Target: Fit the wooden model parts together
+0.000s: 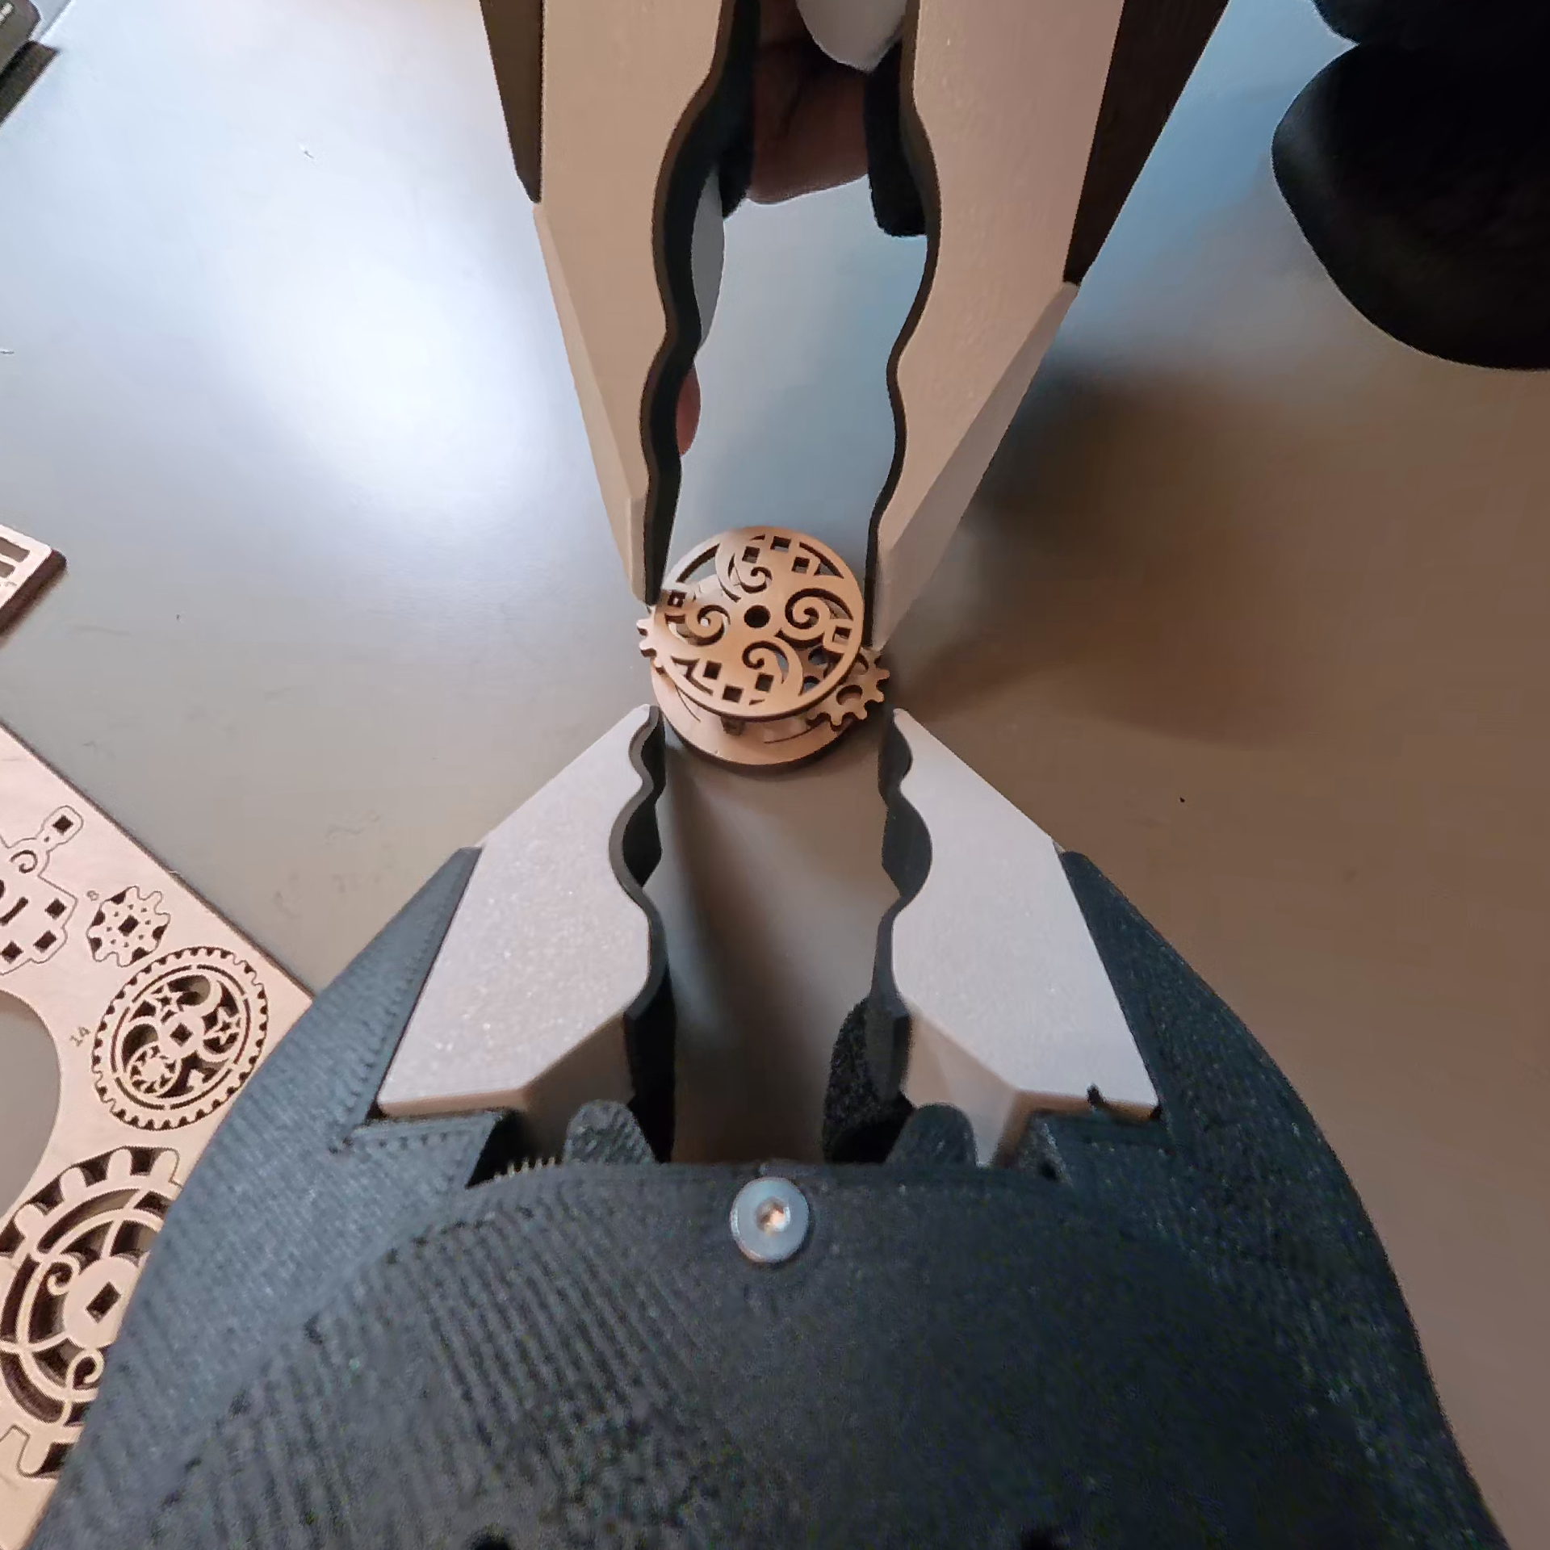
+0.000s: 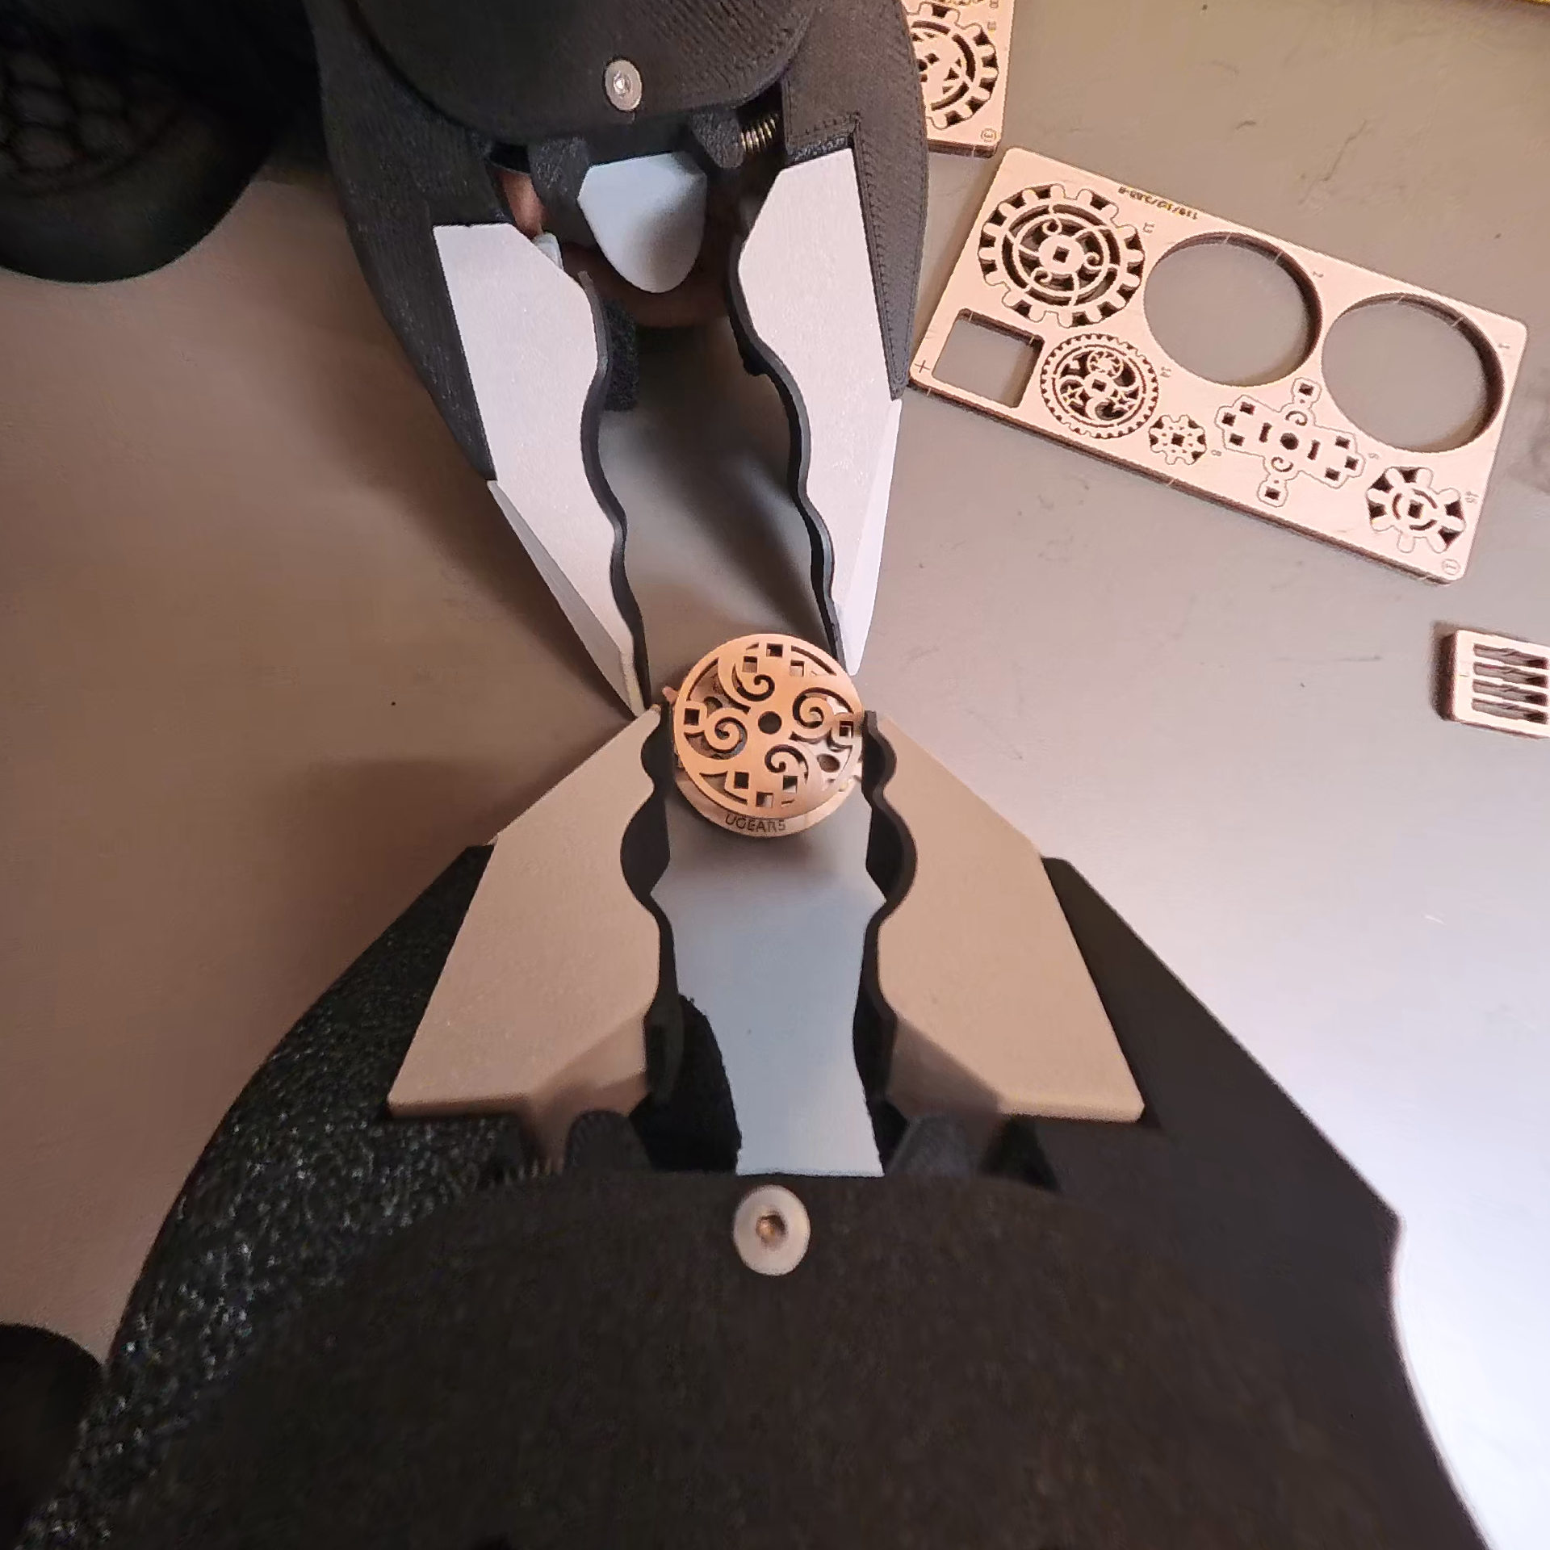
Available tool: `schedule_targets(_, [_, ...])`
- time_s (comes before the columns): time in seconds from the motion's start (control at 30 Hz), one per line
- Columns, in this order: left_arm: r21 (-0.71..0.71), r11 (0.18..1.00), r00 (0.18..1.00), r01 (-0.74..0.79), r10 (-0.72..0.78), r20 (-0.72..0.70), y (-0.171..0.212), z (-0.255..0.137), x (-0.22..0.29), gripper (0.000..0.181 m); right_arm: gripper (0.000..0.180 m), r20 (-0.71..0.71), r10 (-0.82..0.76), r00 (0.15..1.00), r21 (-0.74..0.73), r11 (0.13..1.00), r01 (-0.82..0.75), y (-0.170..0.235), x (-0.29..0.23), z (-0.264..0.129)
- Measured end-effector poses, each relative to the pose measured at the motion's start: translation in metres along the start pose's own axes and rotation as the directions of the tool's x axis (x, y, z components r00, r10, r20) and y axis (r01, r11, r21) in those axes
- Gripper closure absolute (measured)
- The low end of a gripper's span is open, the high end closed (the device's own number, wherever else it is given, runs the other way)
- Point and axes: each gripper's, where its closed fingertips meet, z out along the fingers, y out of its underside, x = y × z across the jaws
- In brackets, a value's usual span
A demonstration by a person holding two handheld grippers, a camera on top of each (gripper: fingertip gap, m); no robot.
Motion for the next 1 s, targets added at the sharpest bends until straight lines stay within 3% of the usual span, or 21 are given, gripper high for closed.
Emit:
schedule_targets(0.5, [-0.005, 1.0, 1.0, -0.009, 0.009, 0.007, 0.001, 0.0, 0.0, 0.136, 0.137, 0.012, 0.032, 0.999, 0.014, 0.999, -0.032, 0.003, -0.002, -0.001])
schedule_targets(0.93, [-0.004, 1.0, 1.0, -0.018, 0.018, 0.014, 0.0, 0.0, 0.0, 0.136, 0.135, -0.026, -0.026, 0.999, -0.072, 0.997, 0.024, 0.012, -0.003, 0.004])
schedule_targets(1.0, [-0.001, 1.0, 1.0, -0.018, 0.018, 0.016, 0.0, 0.0, 0.0, 0.136, 0.135, -0.057, -0.035, 0.998, -0.029, 0.999, 0.034, 0.005, 0.0, 0.002])
